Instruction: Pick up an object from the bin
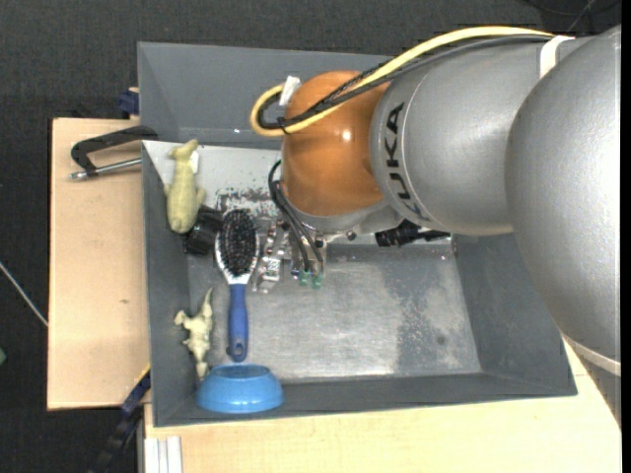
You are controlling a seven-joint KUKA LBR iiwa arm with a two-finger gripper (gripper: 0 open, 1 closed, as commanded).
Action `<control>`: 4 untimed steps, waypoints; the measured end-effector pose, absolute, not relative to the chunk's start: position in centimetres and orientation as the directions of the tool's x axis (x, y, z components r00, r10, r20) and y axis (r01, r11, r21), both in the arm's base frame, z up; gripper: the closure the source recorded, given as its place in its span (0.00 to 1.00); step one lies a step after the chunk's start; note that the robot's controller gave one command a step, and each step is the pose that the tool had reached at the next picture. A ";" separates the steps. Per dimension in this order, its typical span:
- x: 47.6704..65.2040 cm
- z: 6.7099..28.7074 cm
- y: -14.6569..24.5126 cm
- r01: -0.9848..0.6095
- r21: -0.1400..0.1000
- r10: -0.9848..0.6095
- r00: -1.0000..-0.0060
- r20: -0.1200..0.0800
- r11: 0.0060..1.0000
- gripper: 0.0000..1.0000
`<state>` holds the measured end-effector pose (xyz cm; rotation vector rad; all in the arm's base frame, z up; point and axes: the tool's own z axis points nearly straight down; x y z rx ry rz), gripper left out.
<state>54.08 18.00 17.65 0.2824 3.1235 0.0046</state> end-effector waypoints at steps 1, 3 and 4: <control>58.3 23.9 18.3 0.301 0.008 0.301 -0.954 -0.011 0.954 1.00; 54.8 13.1 16.5 0.548 -0.001 0.548 -0.836 0.004 0.836 1.00; 54.8 13.2 16.5 0.549 0.000 0.549 -0.836 0.002 0.836 0.00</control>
Offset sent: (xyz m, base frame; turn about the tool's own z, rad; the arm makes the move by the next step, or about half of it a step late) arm 0.0396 0.0015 0.0576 0.1256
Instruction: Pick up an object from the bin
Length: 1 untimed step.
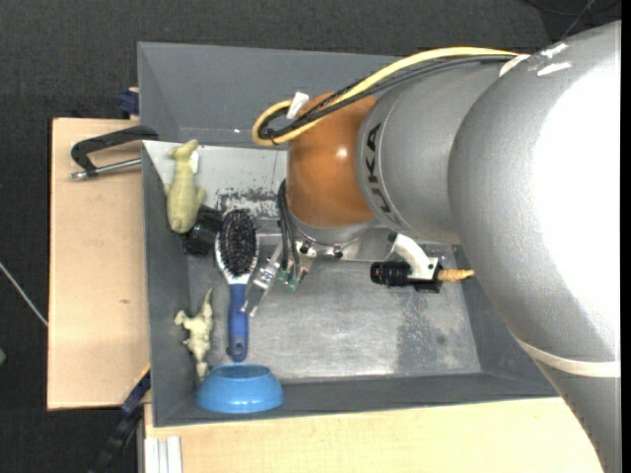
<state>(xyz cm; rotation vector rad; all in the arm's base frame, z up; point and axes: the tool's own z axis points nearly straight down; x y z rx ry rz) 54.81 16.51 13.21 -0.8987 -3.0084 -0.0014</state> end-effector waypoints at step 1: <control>56.5 7.4 20.5 0.406 -0.006 0.406 -0.914 -0.008 0.914 0.00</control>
Offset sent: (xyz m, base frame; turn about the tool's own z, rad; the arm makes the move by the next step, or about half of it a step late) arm 0.0134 0.0452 -0.0621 -0.1680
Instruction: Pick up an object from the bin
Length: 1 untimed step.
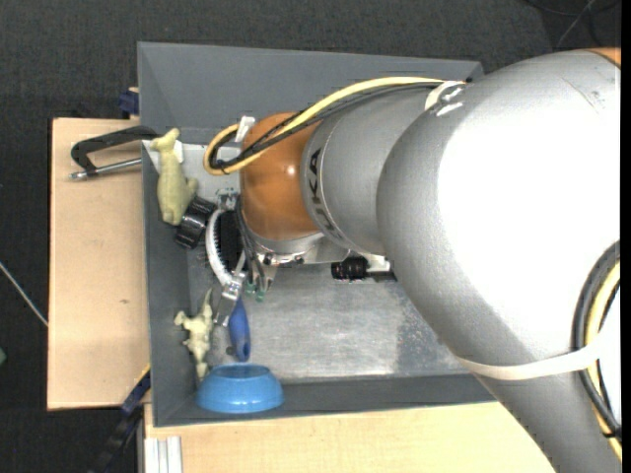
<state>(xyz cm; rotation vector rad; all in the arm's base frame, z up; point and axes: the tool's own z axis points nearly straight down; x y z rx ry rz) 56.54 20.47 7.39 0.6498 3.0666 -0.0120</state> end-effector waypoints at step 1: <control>56.7 7.4 20.6 0.408 0.003 0.408 -0.913 -0.012 0.913 1.00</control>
Offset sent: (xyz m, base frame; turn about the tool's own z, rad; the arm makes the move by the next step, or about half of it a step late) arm 0.0000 0.0000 0.0000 0.0000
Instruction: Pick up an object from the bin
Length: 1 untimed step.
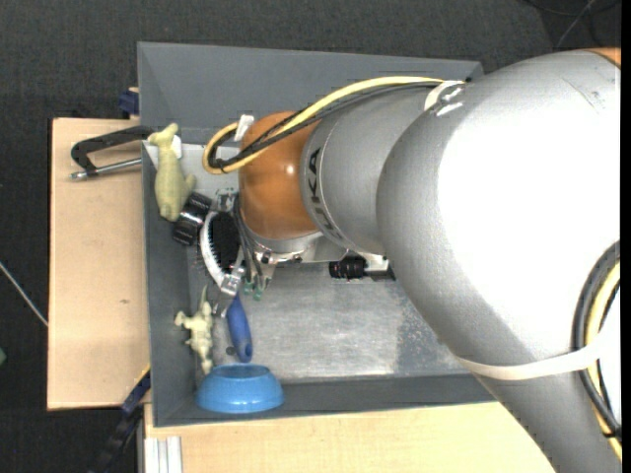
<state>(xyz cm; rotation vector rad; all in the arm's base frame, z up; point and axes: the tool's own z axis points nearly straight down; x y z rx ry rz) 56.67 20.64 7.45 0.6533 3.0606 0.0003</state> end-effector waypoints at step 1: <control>53.8 20.9 19.4 0.368 0.007 0.368 -0.930 -0.008 0.930 1.00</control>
Offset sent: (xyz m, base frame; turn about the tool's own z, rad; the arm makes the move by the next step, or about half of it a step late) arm -0.0302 -0.0129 0.1300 -0.0439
